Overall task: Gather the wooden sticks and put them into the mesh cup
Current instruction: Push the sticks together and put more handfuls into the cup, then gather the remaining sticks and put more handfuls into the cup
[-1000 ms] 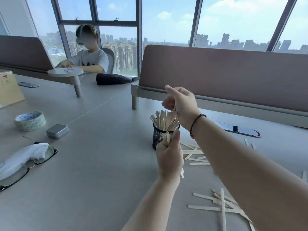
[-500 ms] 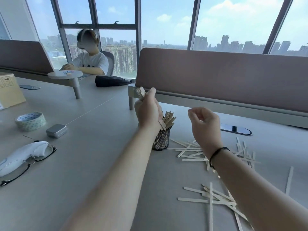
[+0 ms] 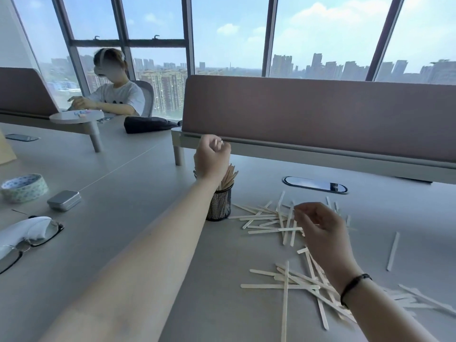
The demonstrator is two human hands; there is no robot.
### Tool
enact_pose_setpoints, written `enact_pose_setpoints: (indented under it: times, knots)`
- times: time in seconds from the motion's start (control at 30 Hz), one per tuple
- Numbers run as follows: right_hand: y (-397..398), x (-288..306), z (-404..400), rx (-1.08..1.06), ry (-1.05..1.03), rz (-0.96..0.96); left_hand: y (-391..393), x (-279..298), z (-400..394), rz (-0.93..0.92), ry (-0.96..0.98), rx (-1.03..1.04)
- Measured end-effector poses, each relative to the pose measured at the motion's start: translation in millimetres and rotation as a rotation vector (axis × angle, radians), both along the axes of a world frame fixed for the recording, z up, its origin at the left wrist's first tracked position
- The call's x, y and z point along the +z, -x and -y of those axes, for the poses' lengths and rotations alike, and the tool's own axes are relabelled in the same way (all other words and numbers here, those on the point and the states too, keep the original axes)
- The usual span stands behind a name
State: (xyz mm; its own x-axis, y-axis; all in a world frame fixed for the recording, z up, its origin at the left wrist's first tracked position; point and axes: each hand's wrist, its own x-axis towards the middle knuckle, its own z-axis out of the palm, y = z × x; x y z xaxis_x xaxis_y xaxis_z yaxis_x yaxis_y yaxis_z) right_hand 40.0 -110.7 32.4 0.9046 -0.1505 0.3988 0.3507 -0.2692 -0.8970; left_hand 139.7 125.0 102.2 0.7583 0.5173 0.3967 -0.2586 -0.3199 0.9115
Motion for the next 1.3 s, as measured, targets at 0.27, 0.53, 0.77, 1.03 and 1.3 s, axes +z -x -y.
enact_pose_setpoints:
  times: [0.27, 0.53, 0.77, 1.03, 1.3]
  knots:
    - [15.8, -19.8, 29.5, -0.047, 0.39, -0.175, 17.1, 8.1, -1.4, 0.056, -0.762, 0.153]
    - [39.5, -10.0, 73.5, -0.181, 0.813, -0.143, 32.0, 0.8, 7.0, -0.345, -0.999, 0.056]
    - [47.3, -18.9, 102.1, -0.202, 0.826, -0.219, 23.3, 6.6, 14.0, -0.236, -1.011, 0.116]
    - [49.5, -25.5, 105.4, -0.147, 0.933, -0.197, -11.3, 10.5, 3.8, -0.519, -1.157, -0.176]
    - [43.3, -30.6, 103.4, -0.056, 1.0, -0.274, 5.7, -4.3, 18.3, -0.168, -1.136, 0.032]
